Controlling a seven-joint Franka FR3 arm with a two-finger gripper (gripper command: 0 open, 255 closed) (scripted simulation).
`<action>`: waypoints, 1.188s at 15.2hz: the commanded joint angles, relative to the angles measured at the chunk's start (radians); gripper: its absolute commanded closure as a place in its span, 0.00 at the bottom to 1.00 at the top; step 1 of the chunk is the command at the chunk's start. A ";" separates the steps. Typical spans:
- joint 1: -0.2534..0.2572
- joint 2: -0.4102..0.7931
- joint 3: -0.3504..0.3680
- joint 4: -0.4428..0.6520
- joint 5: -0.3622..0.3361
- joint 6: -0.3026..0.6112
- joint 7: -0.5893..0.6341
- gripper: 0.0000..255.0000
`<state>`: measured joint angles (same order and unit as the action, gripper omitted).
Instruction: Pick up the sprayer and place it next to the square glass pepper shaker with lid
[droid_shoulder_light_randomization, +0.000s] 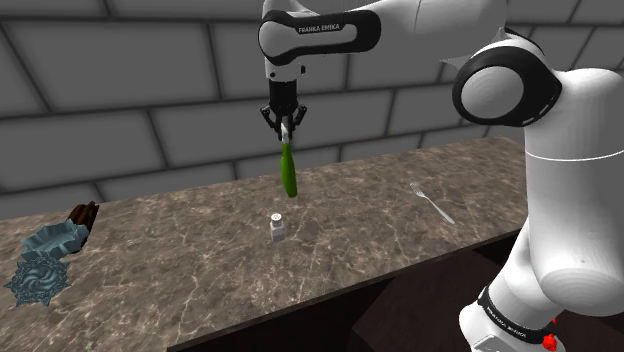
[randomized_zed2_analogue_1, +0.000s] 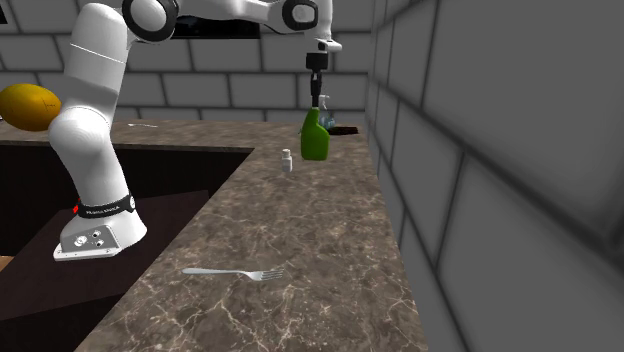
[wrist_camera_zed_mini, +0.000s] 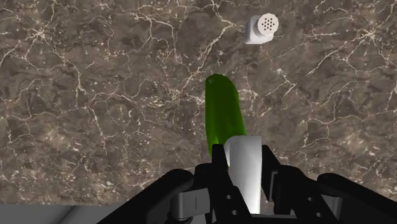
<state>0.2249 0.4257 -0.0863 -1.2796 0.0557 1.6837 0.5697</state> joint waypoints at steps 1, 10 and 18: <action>0.000 -0.005 0.000 -0.034 0.000 0.029 -0.002 1.00; 0.002 -0.003 0.001 -0.152 0.001 0.149 -0.006 1.00; 0.003 0.002 0.001 -0.185 0.002 0.188 -0.007 1.00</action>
<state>0.2276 0.4277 -0.0853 -1.4646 0.0578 1.8709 0.5625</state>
